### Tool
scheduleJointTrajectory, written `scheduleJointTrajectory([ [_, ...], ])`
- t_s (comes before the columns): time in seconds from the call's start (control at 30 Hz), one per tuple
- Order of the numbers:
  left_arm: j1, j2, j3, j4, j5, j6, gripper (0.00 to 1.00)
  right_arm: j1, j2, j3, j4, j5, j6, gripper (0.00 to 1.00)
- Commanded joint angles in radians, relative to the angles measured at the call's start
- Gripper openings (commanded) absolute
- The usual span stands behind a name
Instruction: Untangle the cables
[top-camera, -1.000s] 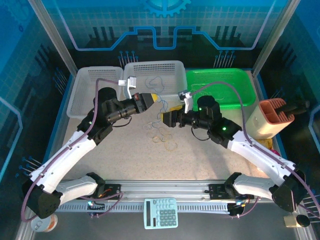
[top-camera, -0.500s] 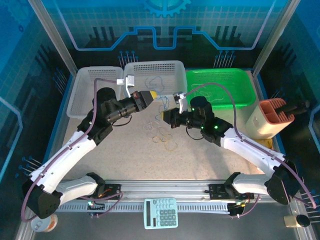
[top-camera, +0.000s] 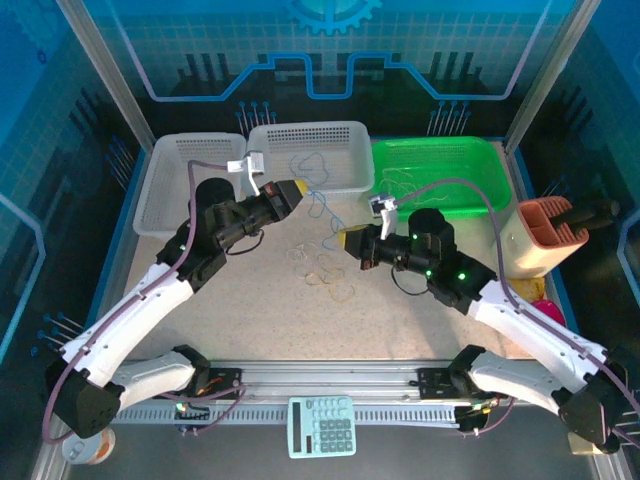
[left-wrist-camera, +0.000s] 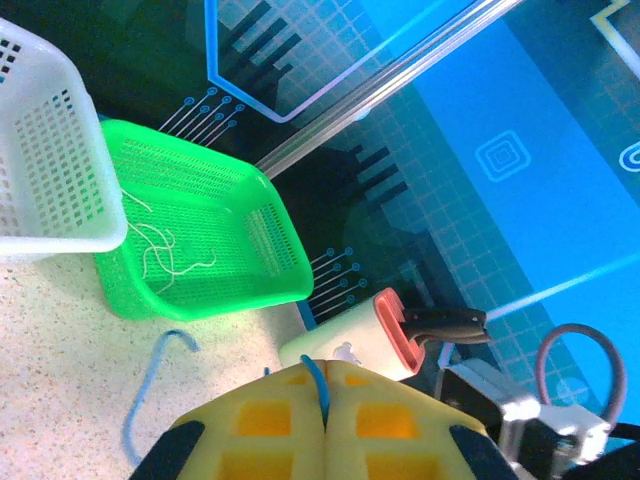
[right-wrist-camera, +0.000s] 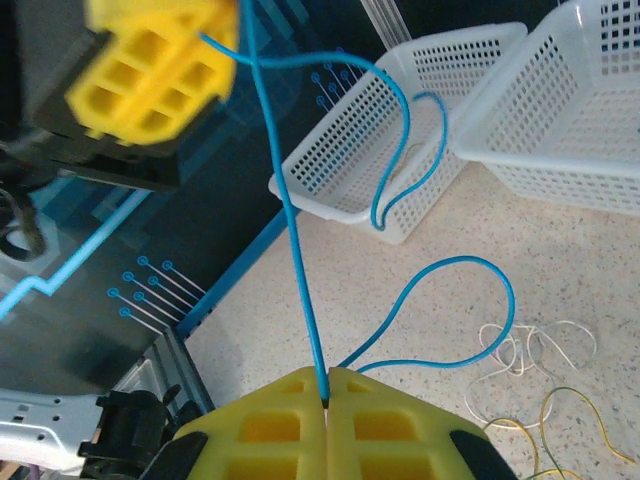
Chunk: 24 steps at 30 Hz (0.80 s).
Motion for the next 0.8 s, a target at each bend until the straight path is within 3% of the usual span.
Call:
scheduleJointTrajectory([
  [0.0,0.005,-0.010,-0.010,0.030,-0.057,0.025,0.00,0.014,-0.021,0.064,-0.044,-0.038,-0.001,0.00],
  [0.03,0.005,-0.008,-0.011,0.032,-0.052,0.026,0.01,0.014,-0.018,0.079,-0.036,-0.055,0.005,0.00],
  [0.1,0.006,-0.002,-0.010,0.034,-0.043,0.030,0.14,0.015,-0.005,0.105,-0.019,-0.071,0.021,0.00],
  [0.23,0.005,0.002,-0.006,0.014,-0.034,0.041,0.53,0.008,0.033,0.168,0.010,-0.083,0.048,0.00],
  [0.37,0.008,-0.020,-0.004,-0.036,-0.050,0.062,0.75,-0.009,0.082,0.230,0.022,-0.098,0.072,0.00],
  [0.47,0.012,-0.053,-0.016,-0.074,-0.075,0.076,0.86,-0.025,0.113,0.258,0.039,-0.112,0.101,0.00],
  [0.77,0.061,-0.153,-0.076,-0.134,-0.088,0.067,0.97,-0.052,0.153,0.285,0.058,-0.073,0.144,0.00],
])
